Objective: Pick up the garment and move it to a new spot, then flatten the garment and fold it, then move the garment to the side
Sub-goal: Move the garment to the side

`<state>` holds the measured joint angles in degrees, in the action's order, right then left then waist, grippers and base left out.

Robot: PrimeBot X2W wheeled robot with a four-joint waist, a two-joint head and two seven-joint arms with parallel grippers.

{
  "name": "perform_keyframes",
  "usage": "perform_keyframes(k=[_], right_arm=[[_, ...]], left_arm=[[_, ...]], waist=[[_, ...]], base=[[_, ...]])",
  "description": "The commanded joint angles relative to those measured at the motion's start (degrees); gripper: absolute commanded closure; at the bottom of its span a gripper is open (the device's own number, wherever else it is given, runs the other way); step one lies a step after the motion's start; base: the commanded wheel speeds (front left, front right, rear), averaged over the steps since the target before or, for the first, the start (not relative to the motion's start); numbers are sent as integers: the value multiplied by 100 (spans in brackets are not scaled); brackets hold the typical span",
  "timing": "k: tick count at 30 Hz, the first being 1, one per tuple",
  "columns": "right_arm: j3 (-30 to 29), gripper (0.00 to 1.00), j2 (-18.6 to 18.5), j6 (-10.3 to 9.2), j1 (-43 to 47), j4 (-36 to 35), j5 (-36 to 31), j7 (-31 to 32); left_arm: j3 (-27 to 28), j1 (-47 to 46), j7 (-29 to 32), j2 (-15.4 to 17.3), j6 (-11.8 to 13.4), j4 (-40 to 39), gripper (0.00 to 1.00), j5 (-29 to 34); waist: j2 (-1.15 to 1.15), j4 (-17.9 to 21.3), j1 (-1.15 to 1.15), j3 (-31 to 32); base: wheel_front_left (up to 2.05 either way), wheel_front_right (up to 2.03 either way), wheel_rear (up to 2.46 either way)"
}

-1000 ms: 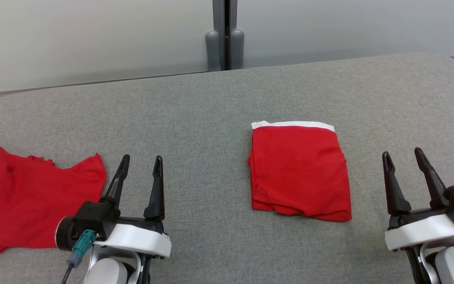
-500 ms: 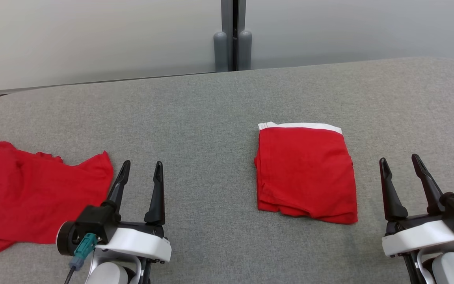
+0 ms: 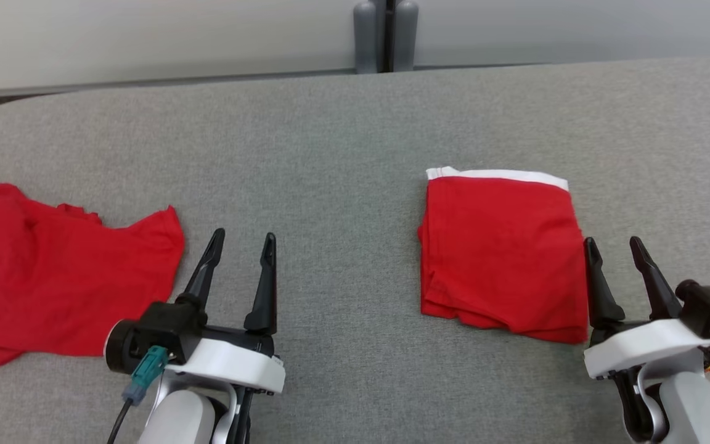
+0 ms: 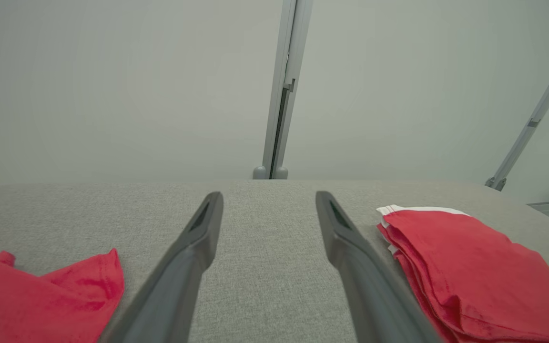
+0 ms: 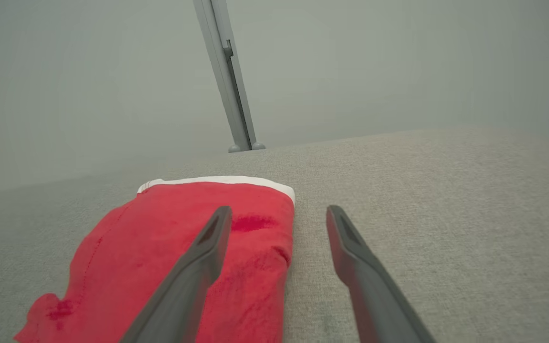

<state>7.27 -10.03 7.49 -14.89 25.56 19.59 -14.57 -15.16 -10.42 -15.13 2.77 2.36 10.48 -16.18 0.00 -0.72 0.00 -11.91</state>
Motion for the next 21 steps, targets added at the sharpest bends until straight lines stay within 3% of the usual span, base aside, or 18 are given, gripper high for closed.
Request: perform_keyframes(k=[1,4,10,11,12,21], right_arm=[[-27,0,11,0,-149,89,87,50],[-57,0,151,0,-327,412,518,190],[265,0,40,0,-617,949,870,333],[322,56,19,0,-660,1031,888,333],[373,100,6,0,-699,1108,898,319],[659,100,-233,-1,-1067,1473,509,54]], left_arm=[[-24,-133,-1,24,24,-22,0,-40],[-105,-246,-1,24,27,-30,0,-39],[-183,-348,-1,23,59,-59,0,-79],[-193,-353,0,22,68,-63,0,-73],[-195,-361,-1,22,63,-67,0,-65],[-220,-388,-1,22,-2,-110,0,55]], waist=[[0,-114,0,-159],[0,-219,0,-315],[0,-359,0,-451],[0,-370,0,-458],[0,-377,0,-462],[0,-173,0,-446]], base=[[0,0,0],[0,0,0],[0,0,0],[0,0,0],[0,0,0],[0,0,0]])
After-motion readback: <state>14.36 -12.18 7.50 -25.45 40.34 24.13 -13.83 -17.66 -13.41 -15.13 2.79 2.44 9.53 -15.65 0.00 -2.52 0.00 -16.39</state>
